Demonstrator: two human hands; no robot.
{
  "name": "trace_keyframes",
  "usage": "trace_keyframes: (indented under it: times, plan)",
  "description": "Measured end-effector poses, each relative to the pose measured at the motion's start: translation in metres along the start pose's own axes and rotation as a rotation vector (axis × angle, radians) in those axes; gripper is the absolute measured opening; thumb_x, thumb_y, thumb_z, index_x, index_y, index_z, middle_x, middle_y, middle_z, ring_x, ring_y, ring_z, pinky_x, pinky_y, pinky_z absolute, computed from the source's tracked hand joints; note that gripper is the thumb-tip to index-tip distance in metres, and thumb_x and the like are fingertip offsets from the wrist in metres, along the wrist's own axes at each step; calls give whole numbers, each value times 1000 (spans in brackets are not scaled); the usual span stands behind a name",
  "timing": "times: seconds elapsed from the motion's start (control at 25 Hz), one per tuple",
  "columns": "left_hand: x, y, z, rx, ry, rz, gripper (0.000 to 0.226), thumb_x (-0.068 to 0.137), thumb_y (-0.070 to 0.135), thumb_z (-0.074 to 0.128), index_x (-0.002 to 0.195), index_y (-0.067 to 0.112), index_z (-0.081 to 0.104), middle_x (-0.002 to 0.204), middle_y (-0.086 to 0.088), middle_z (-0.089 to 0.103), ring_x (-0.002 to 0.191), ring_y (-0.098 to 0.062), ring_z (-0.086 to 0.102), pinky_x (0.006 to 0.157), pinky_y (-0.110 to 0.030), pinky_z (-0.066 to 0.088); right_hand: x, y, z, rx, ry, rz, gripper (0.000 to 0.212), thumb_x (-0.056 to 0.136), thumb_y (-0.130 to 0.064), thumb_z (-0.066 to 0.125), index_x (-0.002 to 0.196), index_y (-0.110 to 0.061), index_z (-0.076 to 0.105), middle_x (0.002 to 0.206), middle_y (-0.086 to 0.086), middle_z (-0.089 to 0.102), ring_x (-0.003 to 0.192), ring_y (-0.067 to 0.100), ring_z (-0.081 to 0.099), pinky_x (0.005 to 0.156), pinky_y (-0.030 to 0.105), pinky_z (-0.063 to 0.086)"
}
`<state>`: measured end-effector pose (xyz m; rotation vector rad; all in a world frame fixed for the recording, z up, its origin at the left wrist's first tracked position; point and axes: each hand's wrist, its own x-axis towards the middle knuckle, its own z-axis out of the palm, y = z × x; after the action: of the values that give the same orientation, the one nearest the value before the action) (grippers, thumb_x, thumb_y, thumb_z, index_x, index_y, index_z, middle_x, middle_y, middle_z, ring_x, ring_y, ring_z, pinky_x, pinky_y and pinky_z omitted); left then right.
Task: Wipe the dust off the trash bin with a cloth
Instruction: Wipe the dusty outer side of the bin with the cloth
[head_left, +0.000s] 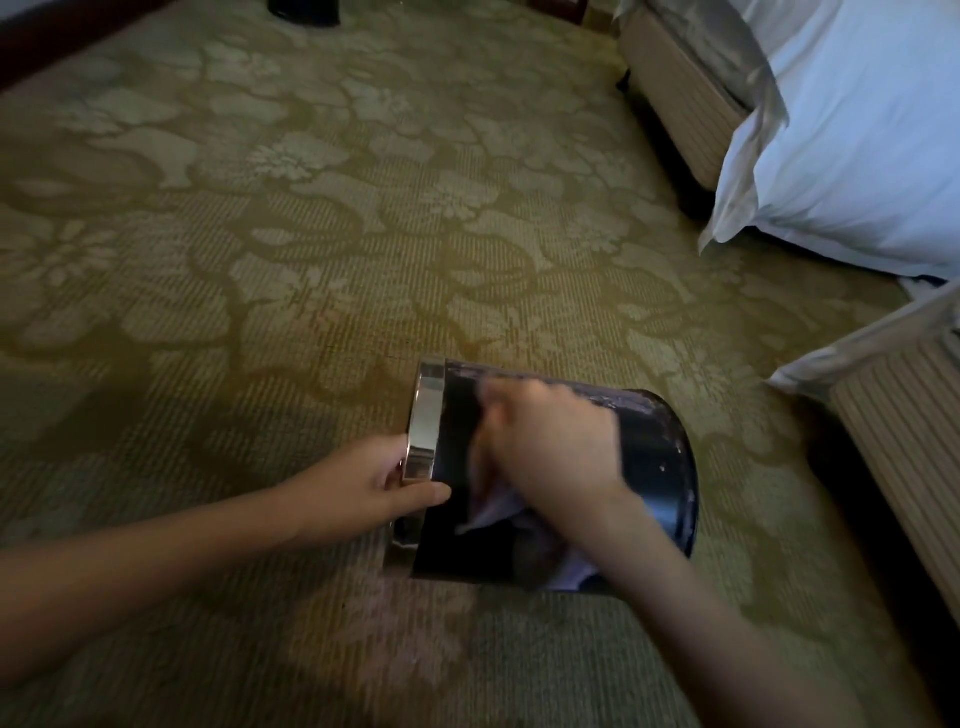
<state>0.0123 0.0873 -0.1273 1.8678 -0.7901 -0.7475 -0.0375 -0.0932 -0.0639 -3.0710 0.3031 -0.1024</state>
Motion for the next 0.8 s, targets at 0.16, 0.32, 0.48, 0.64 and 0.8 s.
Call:
trace_keyframes:
  times: [0.16, 0.32, 0.48, 0.64, 0.8]
  plan:
    - [0, -1, 1, 24, -2, -34, 18, 90, 38, 63, 104, 27, 65, 96, 5, 74, 88, -5, 70, 80, -32, 60, -27, 106, -20, -15, -35, 424, 33, 97, -50, 42, 115, -38, 66, 101, 9, 70, 96, 35, 65, 74, 37, 43]
    - [-2, -1, 5, 54, -17, -29, 7, 90, 37, 62, 95, 33, 63, 88, 21, 71, 81, 2, 68, 72, -22, 57, -22, 101, -16, -73, -1, 405, 28, 97, -39, 43, 101, -26, 68, 97, 11, 69, 91, 37, 64, 70, 37, 38]
    - [-5, -2, 4, 75, -16, -45, 26, 87, 49, 62, 104, 31, 64, 96, 8, 73, 89, -5, 69, 80, -36, 59, 4, 20, -3, -68, -31, 103, 24, 93, -33, 45, 98, -22, 65, 89, 6, 67, 88, 31, 65, 64, 32, 33]
    - [-7, -3, 3, 70, -24, -33, 47, 77, 68, 59, 105, 31, 65, 98, 2, 75, 90, -15, 72, 81, -49, 58, 21, -43, -4, 26, -86, -152, 21, 97, -33, 45, 99, -20, 61, 82, 2, 52, 82, 27, 59, 66, 33, 31]
    - [-3, -2, 3, 24, -21, -44, 25, 87, 44, 64, 107, 30, 64, 102, 6, 73, 94, -4, 70, 83, -38, 60, 14, 36, -7, -70, -75, 129, 30, 94, -39, 47, 108, -18, 63, 108, 10, 67, 101, 33, 64, 76, 37, 42]
